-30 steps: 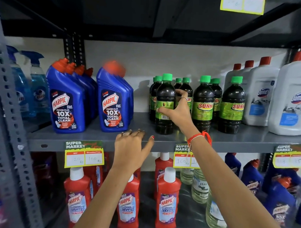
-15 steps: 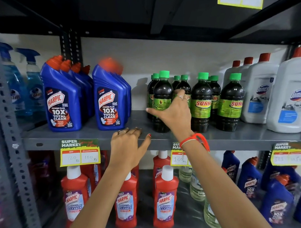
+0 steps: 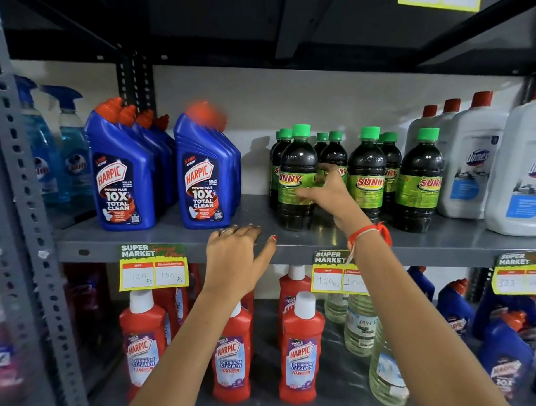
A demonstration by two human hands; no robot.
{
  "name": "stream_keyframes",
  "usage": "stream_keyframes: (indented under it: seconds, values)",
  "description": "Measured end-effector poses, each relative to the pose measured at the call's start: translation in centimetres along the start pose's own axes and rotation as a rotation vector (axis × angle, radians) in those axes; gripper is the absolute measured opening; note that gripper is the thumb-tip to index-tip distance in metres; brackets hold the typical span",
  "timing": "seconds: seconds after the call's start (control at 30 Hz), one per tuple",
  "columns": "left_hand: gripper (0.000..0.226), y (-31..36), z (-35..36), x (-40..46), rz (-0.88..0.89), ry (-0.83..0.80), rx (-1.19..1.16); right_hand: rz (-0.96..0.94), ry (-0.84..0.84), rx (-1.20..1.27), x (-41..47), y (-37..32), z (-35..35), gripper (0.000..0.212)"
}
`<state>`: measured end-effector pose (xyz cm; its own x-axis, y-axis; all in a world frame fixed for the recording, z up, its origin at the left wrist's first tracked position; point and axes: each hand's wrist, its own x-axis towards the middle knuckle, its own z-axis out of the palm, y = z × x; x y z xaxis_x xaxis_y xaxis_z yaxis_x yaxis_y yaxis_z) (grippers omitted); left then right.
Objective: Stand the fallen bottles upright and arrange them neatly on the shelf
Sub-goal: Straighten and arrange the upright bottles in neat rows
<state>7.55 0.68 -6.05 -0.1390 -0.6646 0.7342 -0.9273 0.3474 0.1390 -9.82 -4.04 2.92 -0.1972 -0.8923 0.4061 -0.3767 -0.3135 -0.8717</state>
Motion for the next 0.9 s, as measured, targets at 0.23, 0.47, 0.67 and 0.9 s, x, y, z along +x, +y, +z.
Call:
stream_keyframes:
  seconds: [0.23, 0.47, 0.67, 0.9]
  values:
    - [0.054, 0.1, 0.0, 0.0, 0.002, -0.003, 0.018, -0.114, 0.267, -0.544, -2.5, 0.5, 1.8, 0.105]
    - [0.056, 0.1, -0.1, -0.1, 0.003, 0.011, -0.010, -0.117, 0.282, -0.507, -2.3, 0.5, 2.4, 0.091]
    - [0.059, 0.0, 0.0, -0.1, -0.003, 0.010, -0.015, -0.055, -0.015, -0.228, -2.1, -0.1, 0.2, 0.076]
    - [0.058, 0.1, 0.1, -0.1, -0.017, 0.010, -0.023, -0.054, -0.102, -0.221, -2.7, 0.5, -0.2, 0.086]
